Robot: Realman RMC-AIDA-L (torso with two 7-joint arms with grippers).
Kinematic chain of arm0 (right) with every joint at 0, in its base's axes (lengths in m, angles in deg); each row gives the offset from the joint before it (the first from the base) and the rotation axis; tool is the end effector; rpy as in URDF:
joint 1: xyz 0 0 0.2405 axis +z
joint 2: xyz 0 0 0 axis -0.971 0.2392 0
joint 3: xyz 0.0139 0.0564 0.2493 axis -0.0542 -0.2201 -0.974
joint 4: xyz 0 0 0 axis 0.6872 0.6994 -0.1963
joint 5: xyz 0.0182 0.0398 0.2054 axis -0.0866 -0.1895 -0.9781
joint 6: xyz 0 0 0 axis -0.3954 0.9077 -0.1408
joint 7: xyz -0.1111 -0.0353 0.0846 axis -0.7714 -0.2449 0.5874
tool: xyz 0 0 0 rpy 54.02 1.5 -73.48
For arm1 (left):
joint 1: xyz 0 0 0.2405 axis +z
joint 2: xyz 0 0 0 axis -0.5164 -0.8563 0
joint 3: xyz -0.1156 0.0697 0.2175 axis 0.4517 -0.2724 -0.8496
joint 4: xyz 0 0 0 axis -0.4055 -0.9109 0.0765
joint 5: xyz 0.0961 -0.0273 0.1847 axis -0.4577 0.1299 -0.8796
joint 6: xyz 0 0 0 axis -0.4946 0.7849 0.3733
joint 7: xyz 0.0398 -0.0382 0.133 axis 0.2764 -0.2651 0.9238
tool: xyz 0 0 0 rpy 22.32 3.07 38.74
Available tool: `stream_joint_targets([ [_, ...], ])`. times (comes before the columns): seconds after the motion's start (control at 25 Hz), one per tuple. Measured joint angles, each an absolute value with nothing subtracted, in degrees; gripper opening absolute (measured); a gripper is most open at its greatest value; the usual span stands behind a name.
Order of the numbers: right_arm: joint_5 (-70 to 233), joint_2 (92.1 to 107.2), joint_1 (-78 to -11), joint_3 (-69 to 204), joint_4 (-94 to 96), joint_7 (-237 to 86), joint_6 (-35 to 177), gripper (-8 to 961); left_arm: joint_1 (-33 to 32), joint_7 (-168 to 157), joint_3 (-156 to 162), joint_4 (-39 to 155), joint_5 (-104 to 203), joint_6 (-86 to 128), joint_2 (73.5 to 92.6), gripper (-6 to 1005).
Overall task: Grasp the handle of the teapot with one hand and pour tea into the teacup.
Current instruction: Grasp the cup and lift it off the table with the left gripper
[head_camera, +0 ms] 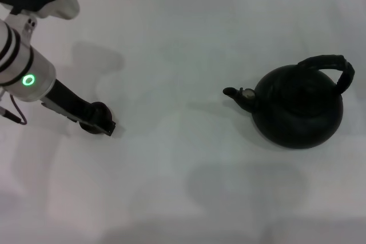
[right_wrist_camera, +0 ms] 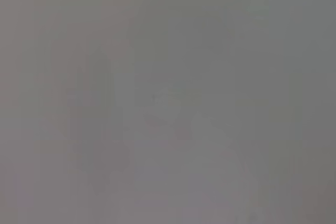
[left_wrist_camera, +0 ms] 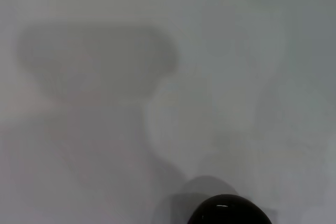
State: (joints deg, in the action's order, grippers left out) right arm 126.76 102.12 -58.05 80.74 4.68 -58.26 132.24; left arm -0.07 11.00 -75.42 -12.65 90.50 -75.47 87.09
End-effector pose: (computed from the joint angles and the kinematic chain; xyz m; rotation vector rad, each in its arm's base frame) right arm 0.4107 0.2865 0.0726 -1.4377 0.5594 0.5432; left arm -0.2189 0.3332 -0.0184 -2.3662 -1.3703 0.5834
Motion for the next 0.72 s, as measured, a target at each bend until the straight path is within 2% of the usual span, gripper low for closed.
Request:
stream_joint_targets([
  [0.72, 126.8, 102.12, -58.1, 80.7, 4.4, -58.3, 132.2, 874, -0.6, 10.8, -75.5, -10.7, 89.4, -74.9, 86.94, 864],
])
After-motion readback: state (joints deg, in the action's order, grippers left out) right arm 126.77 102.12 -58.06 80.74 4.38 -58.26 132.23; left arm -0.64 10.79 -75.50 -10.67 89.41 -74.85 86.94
